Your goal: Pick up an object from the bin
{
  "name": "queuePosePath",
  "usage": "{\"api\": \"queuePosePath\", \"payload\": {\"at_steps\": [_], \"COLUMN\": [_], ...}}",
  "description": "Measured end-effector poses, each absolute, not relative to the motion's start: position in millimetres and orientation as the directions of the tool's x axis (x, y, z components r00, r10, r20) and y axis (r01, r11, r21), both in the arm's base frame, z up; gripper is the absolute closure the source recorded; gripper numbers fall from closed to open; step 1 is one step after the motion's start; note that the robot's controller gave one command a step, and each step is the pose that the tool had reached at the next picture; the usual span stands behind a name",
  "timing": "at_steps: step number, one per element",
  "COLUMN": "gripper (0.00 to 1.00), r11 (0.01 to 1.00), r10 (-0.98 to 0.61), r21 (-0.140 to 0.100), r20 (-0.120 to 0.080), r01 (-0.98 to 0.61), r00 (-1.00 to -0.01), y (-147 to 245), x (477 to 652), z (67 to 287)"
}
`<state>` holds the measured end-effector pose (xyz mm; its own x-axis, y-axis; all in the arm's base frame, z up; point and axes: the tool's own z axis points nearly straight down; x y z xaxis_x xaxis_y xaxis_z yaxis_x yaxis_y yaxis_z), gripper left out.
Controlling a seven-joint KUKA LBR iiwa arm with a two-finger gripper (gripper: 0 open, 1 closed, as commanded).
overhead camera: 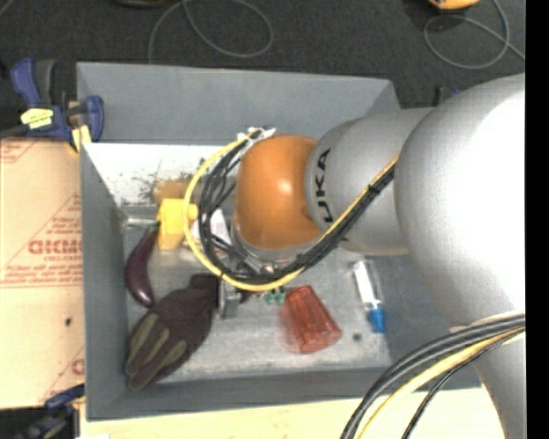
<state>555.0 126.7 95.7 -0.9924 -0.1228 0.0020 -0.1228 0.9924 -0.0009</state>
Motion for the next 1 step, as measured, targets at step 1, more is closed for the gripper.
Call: {"api": "queuePosePath", "payload": {"at_steps": [1], "gripper": [1.00], "r11": [0.992], "r10": [-0.122], "r21": [0.000], "r20": [-0.008], "r01": [-0.122], "r00": [-0.992], "y": [127.0], "x": [557.6], "z": [118.7]}}
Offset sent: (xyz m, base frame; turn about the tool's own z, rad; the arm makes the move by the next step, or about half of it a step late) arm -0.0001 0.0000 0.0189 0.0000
